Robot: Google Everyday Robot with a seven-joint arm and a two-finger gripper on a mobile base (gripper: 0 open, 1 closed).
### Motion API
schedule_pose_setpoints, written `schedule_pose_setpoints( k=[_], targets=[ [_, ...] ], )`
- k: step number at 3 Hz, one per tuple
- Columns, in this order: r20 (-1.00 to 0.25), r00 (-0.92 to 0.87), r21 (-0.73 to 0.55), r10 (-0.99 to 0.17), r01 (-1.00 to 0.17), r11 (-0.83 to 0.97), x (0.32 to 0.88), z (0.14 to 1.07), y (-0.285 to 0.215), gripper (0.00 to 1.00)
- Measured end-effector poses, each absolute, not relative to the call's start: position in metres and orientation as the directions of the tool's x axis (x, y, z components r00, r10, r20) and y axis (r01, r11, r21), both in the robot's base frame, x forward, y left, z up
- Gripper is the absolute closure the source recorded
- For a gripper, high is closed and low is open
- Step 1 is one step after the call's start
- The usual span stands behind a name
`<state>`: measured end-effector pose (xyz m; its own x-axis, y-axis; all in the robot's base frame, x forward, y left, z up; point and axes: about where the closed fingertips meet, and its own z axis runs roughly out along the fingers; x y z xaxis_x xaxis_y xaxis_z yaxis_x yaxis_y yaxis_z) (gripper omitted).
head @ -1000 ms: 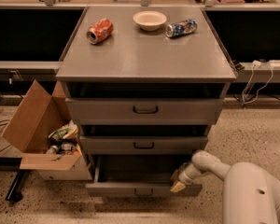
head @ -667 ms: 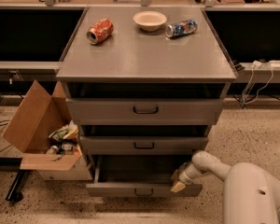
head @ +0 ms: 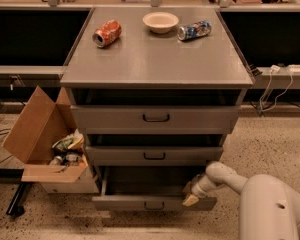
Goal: Open bottom drawer
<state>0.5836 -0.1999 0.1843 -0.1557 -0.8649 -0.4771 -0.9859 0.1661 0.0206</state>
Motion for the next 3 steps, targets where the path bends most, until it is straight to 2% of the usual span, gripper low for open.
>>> schedule_pose_setpoints(
  k=[1, 2, 3],
  targets=[
    [-0.477, -0.156, 0.021, -0.865, -0.986, 0.166, 0.584, 0.184, -0.2, 0.05],
    [-0.477, -0.155, 0.021, -0.865, -0.986, 0.166, 0.583, 0.184, -0.2, 0.0],
    [-0.482, -0.101, 0.05, -0.87, -0.995, 0.088, 0.566, 0.174, -0.194, 0.0]
  ],
)
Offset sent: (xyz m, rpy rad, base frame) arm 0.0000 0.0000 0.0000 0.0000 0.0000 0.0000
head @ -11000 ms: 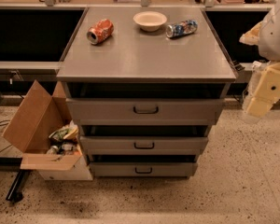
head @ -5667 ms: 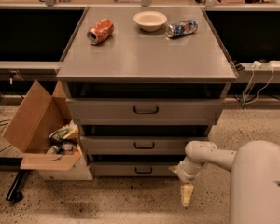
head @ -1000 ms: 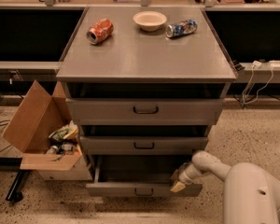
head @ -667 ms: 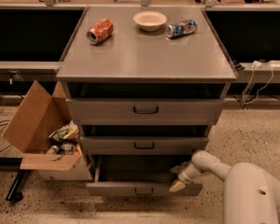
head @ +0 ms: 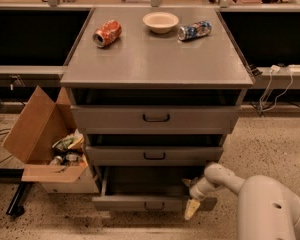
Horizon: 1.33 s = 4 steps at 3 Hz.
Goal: Open bottom drawer
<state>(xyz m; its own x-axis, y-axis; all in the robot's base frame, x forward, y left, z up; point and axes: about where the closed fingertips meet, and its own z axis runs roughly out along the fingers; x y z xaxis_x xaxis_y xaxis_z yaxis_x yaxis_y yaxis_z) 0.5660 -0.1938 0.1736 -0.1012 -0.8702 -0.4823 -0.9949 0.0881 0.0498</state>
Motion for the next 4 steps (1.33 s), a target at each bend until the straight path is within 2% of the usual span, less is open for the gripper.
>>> schedule_pose_setpoints(
  k=[1, 2, 4],
  targets=[
    [-0.469, 0.009, 0.101, -0.883, -0.993, -0.064, 0.531, 0.164, -0.188, 0.0],
    [-0.459, 0.082, 0.111, -0.884, -0.983, -0.149, 0.505, 0.166, -0.191, 0.15],
    [-0.469, 0.153, 0.078, -0.87, -0.974, -0.213, 0.475, 0.185, -0.2, 0.61]
  ],
)
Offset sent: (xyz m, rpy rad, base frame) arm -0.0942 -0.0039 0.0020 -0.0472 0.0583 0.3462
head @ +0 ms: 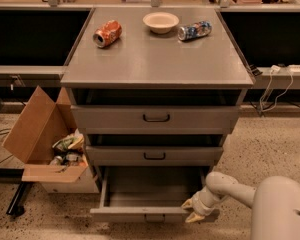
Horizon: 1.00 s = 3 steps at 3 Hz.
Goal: Open bottom drawer
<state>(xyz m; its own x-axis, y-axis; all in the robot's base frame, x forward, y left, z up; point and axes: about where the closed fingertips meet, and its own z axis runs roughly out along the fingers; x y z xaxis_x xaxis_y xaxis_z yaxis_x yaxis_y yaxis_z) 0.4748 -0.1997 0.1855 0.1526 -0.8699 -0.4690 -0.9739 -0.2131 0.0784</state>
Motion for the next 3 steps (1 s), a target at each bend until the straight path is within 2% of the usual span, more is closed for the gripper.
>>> schedule_pose_setpoints(
  k=[1, 2, 3],
  targets=[
    [-0.471, 0.16, 0.077, -0.867, -0.972, -0.222, 0.4688, 0.1876, -0.2032, 0.84],
    [-0.472, 0.161, 0.076, -0.867, -0.972, -0.222, 0.4683, 0.187, -0.2029, 1.0],
    [-0.472, 0.161, 0.076, -0.867, -0.972, -0.222, 0.4683, 0.187, -0.2029, 0.81]
  ],
)
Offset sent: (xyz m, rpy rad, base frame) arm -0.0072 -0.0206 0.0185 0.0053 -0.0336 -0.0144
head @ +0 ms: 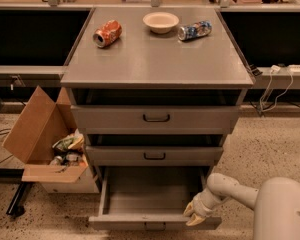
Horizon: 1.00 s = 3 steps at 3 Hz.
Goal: Open bottom drawer
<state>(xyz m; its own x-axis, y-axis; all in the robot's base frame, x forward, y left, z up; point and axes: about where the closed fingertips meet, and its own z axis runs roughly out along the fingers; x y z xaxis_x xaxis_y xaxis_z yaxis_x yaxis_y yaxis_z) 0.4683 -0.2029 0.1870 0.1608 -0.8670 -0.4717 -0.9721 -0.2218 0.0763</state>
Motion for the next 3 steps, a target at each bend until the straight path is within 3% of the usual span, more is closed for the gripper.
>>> schedule_pose_setpoints(
  k=[3],
  targets=[
    [-0.488, 0.189, 0.043, -0.852, -0.97, -0.24, 0.466, 0.204, -0.209, 0.04]
  ],
)
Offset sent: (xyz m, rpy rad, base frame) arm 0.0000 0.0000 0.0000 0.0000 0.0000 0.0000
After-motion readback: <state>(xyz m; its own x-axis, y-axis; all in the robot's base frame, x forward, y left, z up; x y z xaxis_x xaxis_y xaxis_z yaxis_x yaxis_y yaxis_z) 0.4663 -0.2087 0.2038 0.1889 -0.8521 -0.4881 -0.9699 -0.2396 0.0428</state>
